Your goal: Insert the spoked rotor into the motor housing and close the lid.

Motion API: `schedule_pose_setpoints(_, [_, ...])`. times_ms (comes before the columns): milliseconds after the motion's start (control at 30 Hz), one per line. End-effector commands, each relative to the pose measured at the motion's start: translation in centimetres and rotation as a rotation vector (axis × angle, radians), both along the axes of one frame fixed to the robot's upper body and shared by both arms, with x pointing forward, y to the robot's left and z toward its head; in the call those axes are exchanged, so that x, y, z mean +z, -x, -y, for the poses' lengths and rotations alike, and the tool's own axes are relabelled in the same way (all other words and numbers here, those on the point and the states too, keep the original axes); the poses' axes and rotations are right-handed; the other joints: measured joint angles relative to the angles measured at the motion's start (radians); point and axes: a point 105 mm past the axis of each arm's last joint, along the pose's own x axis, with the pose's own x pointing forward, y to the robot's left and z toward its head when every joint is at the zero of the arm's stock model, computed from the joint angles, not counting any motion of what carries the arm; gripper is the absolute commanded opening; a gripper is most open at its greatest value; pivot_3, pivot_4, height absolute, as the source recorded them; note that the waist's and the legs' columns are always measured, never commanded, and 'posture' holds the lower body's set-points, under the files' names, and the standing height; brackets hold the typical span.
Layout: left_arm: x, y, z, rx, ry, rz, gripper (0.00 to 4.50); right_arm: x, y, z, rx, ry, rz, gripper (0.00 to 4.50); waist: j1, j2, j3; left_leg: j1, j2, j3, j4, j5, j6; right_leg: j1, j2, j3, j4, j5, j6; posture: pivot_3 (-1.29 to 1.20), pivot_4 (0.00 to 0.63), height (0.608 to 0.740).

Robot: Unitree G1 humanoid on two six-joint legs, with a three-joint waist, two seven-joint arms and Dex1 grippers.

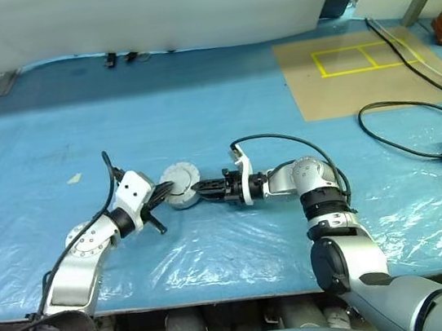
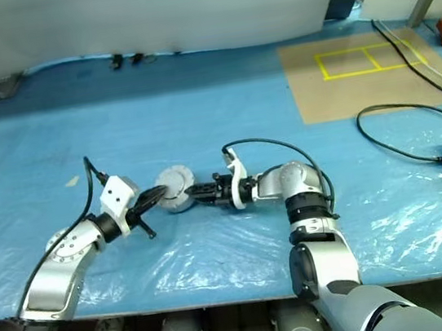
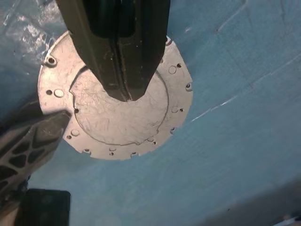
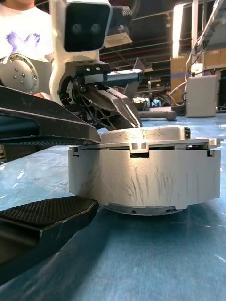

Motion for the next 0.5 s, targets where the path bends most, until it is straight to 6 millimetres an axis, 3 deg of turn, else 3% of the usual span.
schedule_pose_setpoints(33, [1.1,0.1,-1.4,0.067,0.064,0.016,0.00,1.5,-0.1,-0.7,0.006,-0.074,0.043,1.14,0.000,0.000,0.000,0.000,0.000,0.000,0.000,0.000,0.000,-0.002,0.000,0.000,0.000,0.000,0.000,0.00,0.150,0.740])
schedule_pose_setpoints(267, [2.2,-0.2,-3.5,0.204,0.264,0.024,0.00,2.2,-0.7,-0.9,-0.050,-0.149,0.054,1.14,0.001,0.000,0.000,-0.003,0.000,0.000,0.000,0.000,0.000,-0.005,0.000,0.000,0.000,0.000,0.000,0.00,0.150,0.740])
schedule_pose_setpoints(500, [3.4,0.1,-4.5,0.297,0.559,0.035,0.00,7.0,-0.6,-1.4,-0.019,-0.406,0.115,1.14,0.003,-0.004,0.002,-0.004,0.000,0.000,0.001,0.000,0.000,-0.006,0.000,0.000,0.000,0.000,0.000,0.00,0.150,0.740])
